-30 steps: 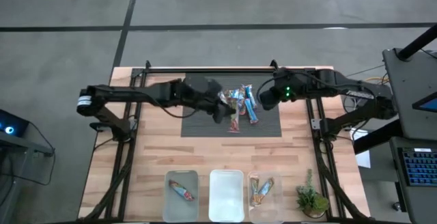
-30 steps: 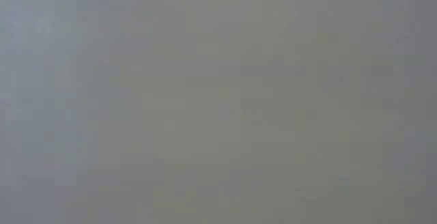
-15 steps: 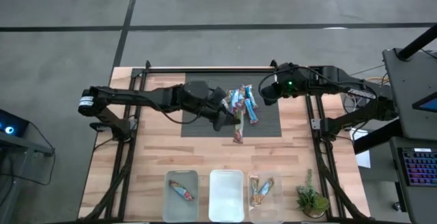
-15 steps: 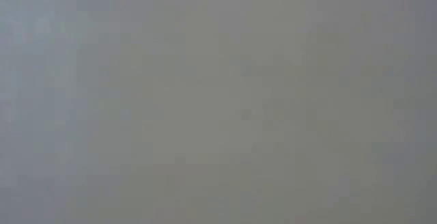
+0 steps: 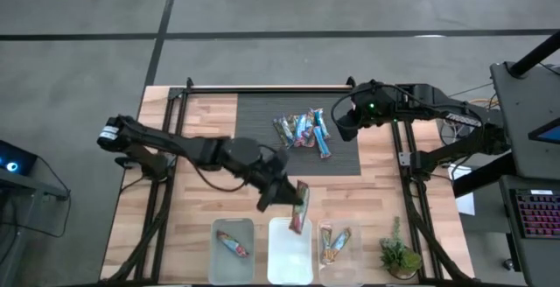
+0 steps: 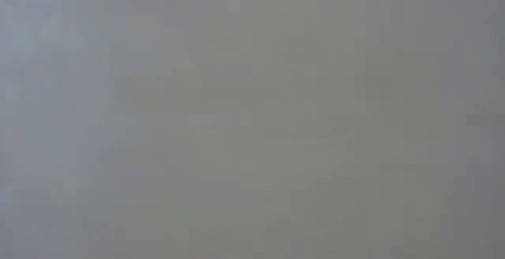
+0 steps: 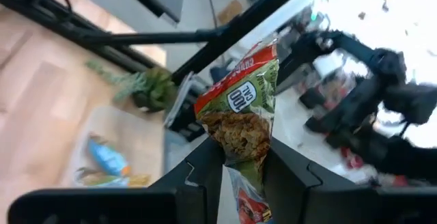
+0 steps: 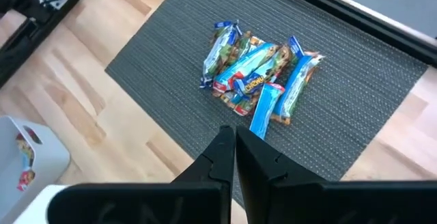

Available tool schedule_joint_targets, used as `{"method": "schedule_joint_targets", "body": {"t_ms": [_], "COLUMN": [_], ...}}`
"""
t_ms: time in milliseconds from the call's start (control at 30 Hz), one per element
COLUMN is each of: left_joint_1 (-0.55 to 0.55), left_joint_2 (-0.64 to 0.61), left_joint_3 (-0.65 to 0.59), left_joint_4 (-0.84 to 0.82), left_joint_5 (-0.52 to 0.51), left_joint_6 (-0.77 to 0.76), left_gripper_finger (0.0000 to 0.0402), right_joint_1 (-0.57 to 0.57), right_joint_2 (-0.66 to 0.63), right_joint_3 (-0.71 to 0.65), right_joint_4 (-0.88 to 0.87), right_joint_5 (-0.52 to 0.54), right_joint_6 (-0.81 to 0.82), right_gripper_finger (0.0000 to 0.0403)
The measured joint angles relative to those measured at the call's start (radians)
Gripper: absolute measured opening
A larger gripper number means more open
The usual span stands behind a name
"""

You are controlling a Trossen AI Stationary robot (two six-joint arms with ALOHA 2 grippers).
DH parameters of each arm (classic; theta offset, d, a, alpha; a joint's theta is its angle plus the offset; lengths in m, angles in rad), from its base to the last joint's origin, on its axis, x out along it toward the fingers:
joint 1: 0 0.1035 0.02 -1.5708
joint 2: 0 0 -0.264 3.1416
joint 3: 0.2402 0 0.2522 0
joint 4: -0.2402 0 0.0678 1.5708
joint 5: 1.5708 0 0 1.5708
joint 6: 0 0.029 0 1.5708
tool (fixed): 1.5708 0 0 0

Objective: Pick and place Granola Bars by type
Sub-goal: Put the red granola bar into the gray bin

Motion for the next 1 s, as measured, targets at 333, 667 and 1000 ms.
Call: {"method": "schedule_joint_targets", "body": {"t_ms": [333, 667, 1000], "left_joint_1": [-0.121, -0.141, -0.141], "left_joint_2": [0.0, 0.0, 0.134], "left_joint_3": [0.0, -0.002, 0.014], "left_joint_4": [0.042, 0.043, 0.14], "left_joint_5": [-0.262, -0.366, -0.37], "left_joint_6": [-0.087, -0.008, -0.184], "left_gripper_finger": [0.0076, 0.0076, 0.0076], "right_joint_1": [0.0, 0.0, 0.0], "right_joint_2": [-0.026, -0.047, -0.065], "right_joint_3": [0.0, 0.0, 0.0], "right_joint_4": [0.002, 0.002, 0.0], "right_joint_5": [-0.025, -0.033, -0.054], "right_joint_6": [-0.155, -0.188, -0.18], "right_gripper_finger": [0.0009, 0.0009, 0.0009]}}
